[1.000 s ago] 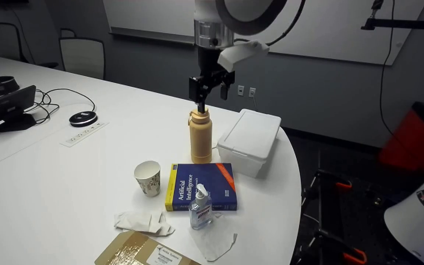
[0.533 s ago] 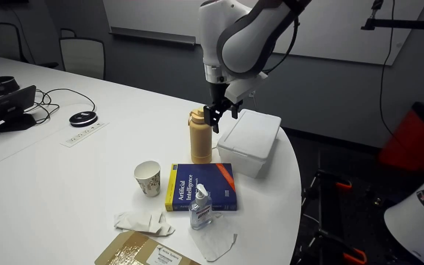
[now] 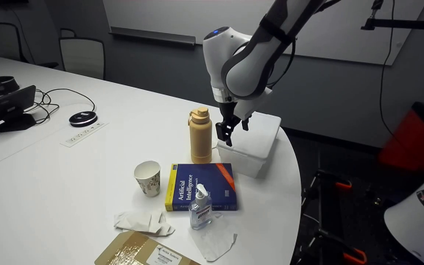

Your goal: Move the white container to the right

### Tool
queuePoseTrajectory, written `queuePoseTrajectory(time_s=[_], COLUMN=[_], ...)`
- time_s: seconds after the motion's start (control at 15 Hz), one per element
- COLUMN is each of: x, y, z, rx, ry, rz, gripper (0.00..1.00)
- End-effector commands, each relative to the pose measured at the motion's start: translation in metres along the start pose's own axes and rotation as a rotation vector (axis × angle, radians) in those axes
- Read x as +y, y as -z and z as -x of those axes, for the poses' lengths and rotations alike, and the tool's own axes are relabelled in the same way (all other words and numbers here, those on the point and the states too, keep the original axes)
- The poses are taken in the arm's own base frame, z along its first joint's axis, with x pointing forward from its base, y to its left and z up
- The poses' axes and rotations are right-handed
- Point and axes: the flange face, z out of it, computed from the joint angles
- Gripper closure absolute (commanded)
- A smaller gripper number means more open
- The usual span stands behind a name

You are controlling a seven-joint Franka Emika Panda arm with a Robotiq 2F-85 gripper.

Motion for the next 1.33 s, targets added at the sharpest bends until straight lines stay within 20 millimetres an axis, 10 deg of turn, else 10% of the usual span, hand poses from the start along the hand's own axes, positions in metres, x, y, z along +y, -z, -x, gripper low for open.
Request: queuePoseTrajectory(time_s=[0.0, 1.27], x=[0.003, 0.038], y=[-0.03, -0.089], z=[-0.003, -0.01], rx=[-0.029, -0.098], ry=[0.033, 0.041], rz=[0.02, 0.075], gripper=[0.0, 0.0])
